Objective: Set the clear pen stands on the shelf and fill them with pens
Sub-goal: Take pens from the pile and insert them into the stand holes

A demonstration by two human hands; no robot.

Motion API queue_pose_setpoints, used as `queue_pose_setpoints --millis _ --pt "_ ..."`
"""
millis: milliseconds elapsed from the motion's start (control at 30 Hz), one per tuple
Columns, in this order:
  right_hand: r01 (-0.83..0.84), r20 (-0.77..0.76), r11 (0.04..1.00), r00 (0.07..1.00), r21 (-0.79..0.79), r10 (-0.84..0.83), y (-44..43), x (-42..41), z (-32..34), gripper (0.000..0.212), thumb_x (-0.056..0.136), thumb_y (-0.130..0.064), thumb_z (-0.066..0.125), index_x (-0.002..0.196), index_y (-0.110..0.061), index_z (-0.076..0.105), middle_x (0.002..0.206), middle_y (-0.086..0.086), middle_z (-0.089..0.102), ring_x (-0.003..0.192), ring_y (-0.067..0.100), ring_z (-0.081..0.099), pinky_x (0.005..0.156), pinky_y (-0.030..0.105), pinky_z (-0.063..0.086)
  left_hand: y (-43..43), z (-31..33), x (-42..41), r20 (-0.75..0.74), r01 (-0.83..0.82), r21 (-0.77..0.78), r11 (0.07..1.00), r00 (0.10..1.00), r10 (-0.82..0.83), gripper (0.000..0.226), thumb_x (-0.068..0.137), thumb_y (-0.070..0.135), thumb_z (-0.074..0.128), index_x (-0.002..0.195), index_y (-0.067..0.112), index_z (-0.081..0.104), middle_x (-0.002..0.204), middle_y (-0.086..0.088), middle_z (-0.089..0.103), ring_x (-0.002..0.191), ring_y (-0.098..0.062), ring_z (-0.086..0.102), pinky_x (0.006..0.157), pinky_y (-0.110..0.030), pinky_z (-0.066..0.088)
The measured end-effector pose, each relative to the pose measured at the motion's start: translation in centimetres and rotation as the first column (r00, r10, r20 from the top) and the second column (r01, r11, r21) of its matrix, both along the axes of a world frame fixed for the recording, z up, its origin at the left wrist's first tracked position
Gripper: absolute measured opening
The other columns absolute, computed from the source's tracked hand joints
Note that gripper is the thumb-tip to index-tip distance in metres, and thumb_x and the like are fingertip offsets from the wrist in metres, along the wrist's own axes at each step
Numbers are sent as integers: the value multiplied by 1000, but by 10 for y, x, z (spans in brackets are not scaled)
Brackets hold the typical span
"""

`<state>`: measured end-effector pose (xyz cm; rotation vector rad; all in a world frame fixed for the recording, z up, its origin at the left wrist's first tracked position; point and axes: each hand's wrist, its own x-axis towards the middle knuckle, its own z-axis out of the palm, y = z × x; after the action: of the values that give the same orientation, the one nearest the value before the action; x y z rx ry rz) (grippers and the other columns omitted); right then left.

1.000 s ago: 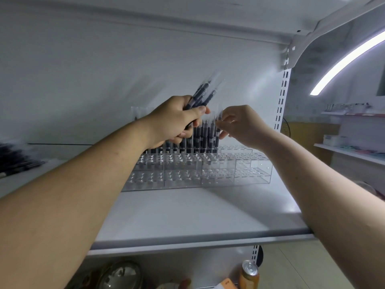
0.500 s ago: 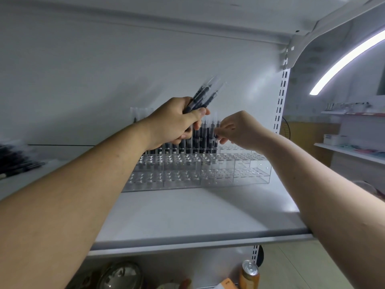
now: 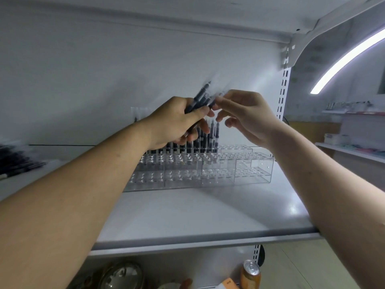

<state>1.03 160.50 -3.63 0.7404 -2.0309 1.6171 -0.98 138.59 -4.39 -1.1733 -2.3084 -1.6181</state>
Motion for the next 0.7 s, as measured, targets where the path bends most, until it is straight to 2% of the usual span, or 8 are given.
queue_pose_setpoints --millis 167,300,367,400,467,533,600,700 --pt "-32 -3 998 999 -62 32 0 -3 -1 31 89 -26 77 97 3 71 95 20 72 81 25 68 65 31 47 1 0 1 17 42 20 999 999 -42 23 113 29 49 115 13 65 90 -12 77 58 -22 59 45 -24 33" --pt "34 -17 957 999 -289 -41 6 -4 6 16 102 -15 66 98 0 70 88 13 75 82 28 75 61 27 51 0 1 1 23 -17 16 1000 1000 17 30 114 33 45 124 13 66 90 -9 79 62 -25 68 47 -27 44" --pt "124 -51 924 987 -362 -152 15 -5 12 15 104 -13 63 94 -2 68 82 10 75 77 27 76 57 27 51 -1 2 1 -7 -45 7 999 999 45 31 114 35 44 124 17 68 89 -6 78 65 -25 70 51 -29 51" --pt "213 -85 920 964 -329 -254 19 -6 13 17 104 -13 62 92 -4 67 79 8 75 73 25 76 56 27 51 -2 2 1 -17 -52 9 999 998 52 31 114 35 44 123 18 68 88 -6 77 66 -25 71 54 -31 54" --pt "420 -192 896 877 -143 -441 23 -9 11 18 105 -14 60 90 -5 65 76 5 74 66 19 75 56 28 51 -2 2 0 -36 -55 15 998 998 55 31 114 36 44 122 20 69 85 -5 75 67 -25 71 61 -37 61" --pt "532 -263 845 825 59 -501 22 -11 6 18 105 -17 60 91 -7 66 78 4 75 65 17 76 62 34 55 -2 2 -1 -57 -51 19 999 997 52 31 113 37 45 121 21 70 82 -3 72 69 -25 70 70 -46 64" --pt "544 -252 818 832 186 -495 21 -13 1 18 104 -21 61 89 -13 68 75 2 77 68 21 77 67 43 59 -3 1 -1 -78 -45 22 999 996 46 31 113 38 44 120 23 70 79 -2 68 69 -24 67 75 -51 64" --pt "508 -207 821 860 260 -466 19 -12 -1 20 103 -21 63 85 -17 68 74 -3 78 69 25 78 70 60 59 -3 2 0 -90 -22 35 999 996 25 32 113 41 42 120 26 69 73 0 59 66 -23 61 77 -53 65"
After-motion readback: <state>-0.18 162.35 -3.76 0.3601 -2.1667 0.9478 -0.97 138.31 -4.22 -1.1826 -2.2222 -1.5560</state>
